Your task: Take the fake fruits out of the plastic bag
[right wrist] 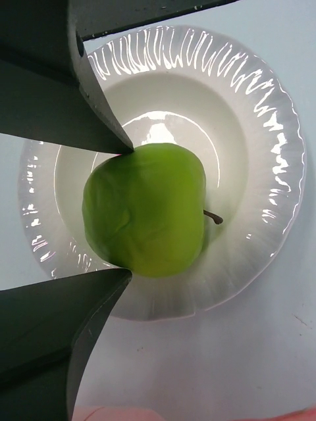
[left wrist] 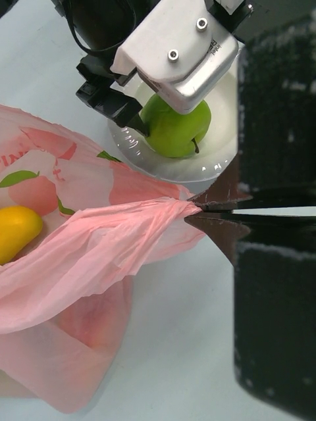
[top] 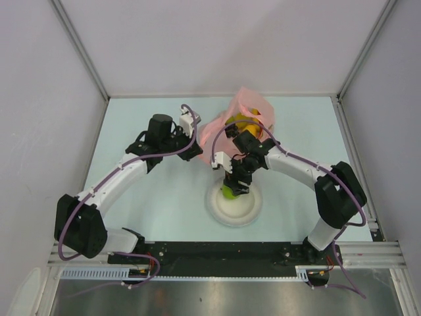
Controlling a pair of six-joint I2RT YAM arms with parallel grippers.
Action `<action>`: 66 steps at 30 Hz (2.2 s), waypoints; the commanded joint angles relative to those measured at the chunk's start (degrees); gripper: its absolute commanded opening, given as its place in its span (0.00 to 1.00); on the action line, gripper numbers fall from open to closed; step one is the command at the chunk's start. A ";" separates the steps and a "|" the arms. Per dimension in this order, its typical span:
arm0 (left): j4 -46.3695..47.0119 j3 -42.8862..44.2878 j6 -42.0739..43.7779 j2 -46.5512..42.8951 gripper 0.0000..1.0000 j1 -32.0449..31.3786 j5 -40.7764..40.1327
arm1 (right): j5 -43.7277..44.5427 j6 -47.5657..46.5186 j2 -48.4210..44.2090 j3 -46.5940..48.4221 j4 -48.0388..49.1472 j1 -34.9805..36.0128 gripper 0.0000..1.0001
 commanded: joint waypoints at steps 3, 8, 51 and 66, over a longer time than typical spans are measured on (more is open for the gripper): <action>0.30 1.82 2.28 0.59 0.00 -0.08 -0.63 | 3.35 -0.40 -2.42 5.37 0.31 -2.19 0.78; 0.21 1.73 2.63 0.16 0.00 -0.16 -0.46 | 1.86 -0.41 -6.89 11.53 -3.40 -6.23 0.78; -2.51 4.55 6.85 0.24 0.00 -2.71 1.39 | 39.20 34.91 14.00 13.73 34.67 -15.12 0.86; -4.18 7.44 7.82 0.68 0.00 -2.71 1.12 | 43.61 46.86 20.43 17.51 26.31 -14.15 0.94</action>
